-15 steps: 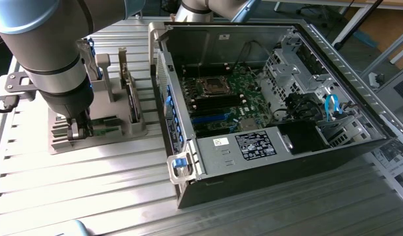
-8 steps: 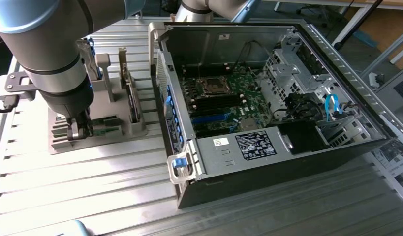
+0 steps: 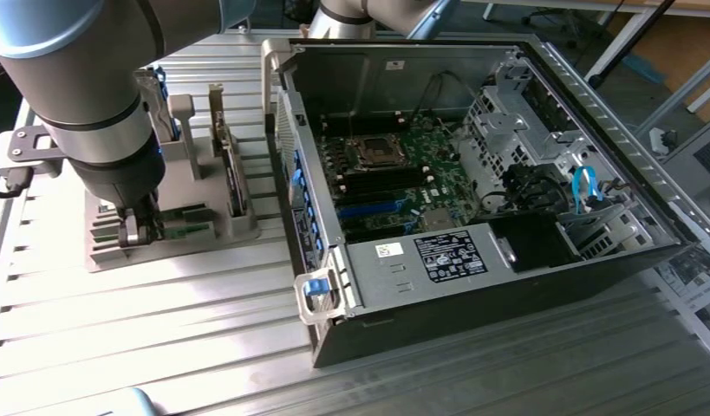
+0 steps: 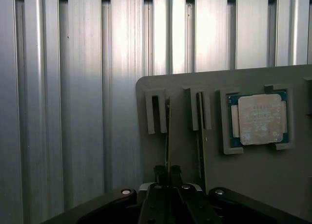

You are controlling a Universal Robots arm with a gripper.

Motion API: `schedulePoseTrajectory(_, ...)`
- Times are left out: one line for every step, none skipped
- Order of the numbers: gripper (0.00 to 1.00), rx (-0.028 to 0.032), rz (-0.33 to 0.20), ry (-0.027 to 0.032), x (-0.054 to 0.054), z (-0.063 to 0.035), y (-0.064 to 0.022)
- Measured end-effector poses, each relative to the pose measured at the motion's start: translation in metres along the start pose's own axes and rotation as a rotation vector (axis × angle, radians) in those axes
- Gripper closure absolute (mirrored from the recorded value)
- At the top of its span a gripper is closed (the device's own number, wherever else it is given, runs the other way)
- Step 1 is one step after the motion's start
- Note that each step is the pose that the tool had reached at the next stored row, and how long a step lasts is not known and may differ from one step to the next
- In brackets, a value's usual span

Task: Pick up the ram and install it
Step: 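Pick up the ram and move it above insertion slot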

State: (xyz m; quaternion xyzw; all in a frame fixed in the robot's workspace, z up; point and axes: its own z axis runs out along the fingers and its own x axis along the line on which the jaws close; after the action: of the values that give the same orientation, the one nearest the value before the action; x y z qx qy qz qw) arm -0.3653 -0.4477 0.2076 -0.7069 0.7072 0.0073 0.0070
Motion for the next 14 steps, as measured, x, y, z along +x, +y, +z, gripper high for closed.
schedulePoseTrajectory(0.86,0.0001,0.000,0.0000,0.0000,0.0000,0.0000)
schedulePoseTrajectory(0.86,0.0000,0.000,0.0000,0.0000,-0.0002,0.0000)
schedulePoseTrajectory(0.86,0.0000,0.000,0.0000,0.0000,-0.0003,0.0000)
schedulePoseTrajectory(0.86,0.0000,0.000,0.0000,0.0000,-0.0004,0.0000)
schedulePoseTrajectory(0.86,0.0000,0.000,0.0000,0.0000,-0.0005,0.0000)
schedulePoseTrajectory(0.86,0.0000,0.000,0.0000,0.0000,-0.0006,0.0000)
schedulePoseTrajectory(0.86,0.0001,0.000,0.0000,0.0000,-0.0007,0.0000)
schedulePoseTrajectory(0.86,0.0000,0.000,0.0000,0.0000,-0.0008,0.0000)
schedulePoseTrajectory(0.86,0.0001,0.000,0.0000,0.0000,-0.0009,0.0000)
schedulePoseTrajectory(0.86,0.0000,0.000,0.0000,0.0000,-0.0014,0.0000)
schedulePoseTrajectory(0.86,0.0001,0.000,0.0000,0.0000,-0.0015,0.0000)
schedulePoseTrajectory(0.86,0.0001,0.000,0.0000,0.0000,-0.0016,0.0000)
schedulePoseTrajectory(0.86,0.0000,0.000,0.0000,0.0000,-0.0017,0.0000)
schedulePoseTrajectory(0.86,0.0000,0.000,0.0000,0.0000,-0.0018,0.0000)
